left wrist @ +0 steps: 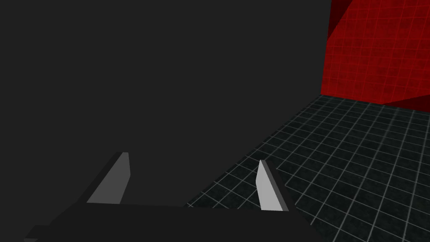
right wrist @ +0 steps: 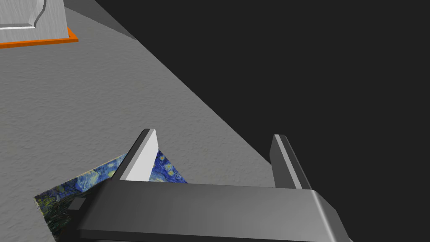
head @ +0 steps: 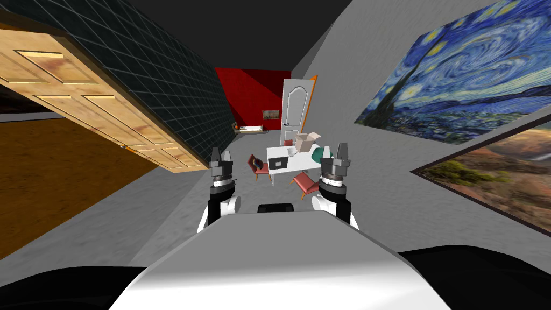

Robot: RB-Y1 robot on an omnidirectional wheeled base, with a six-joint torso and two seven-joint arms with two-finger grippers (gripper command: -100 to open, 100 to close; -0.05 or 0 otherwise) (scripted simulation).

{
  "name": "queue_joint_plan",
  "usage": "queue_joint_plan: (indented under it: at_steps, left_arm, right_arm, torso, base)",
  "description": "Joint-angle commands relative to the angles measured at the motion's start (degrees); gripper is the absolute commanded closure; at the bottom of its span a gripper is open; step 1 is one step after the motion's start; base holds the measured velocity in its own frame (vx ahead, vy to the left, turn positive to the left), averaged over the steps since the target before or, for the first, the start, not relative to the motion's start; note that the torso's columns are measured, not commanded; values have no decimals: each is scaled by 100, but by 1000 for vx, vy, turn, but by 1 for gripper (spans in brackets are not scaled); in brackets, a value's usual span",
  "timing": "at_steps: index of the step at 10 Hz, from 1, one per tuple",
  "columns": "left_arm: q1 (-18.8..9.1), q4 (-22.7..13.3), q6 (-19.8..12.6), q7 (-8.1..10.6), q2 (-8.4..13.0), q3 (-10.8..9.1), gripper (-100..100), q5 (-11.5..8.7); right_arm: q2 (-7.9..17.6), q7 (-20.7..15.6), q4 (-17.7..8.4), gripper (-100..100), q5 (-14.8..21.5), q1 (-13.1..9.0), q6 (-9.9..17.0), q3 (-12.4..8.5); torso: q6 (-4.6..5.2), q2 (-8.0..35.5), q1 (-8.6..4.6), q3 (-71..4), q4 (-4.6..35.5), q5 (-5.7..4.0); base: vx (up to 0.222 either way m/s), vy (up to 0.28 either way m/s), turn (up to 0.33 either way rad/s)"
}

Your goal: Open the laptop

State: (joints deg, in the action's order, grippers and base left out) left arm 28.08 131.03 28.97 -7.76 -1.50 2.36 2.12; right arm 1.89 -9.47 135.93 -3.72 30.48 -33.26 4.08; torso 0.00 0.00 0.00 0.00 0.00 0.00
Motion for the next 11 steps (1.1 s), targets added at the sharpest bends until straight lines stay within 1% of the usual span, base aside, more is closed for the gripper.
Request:
queue_joint_plan:
  at_steps: [1,3,9,10,11]
  left_arm:
    - [0,0,0,0,0,0,0,0]
    - [0,1,0,0,0,0,0,0]
    - [0,2,1,0,0,0,0,0]
    - [-9,-33,-25,4,227,11,-100,43]
    - [-18,-69,-52,8,380,21,-100,85]
  right_arm:
    - [0,0,0,0,0,0,0,0]
    - [0,0,1,0,0,0,0,0]
    - [0,0,2,0,0,0,-1,0]
    - [0,0,2,0,0,0,-1,0]
    - [0,0,0,0,0,0,0,0]
  torso:
    - [0,232,0,-467,235,0]
    - [0,1003,0,-2014,1006,0]
    - [0,3539,0,-7073,3537,0]
    - [0,3962,0,-7919,3960,0]
    - [0,4151,1,-8315,4148,0]
  base:
    - [0,0,0]
    - [0,0,0]
    - [0,0,0]
    - [18,-3,-1]
    - [27,-6,-1]
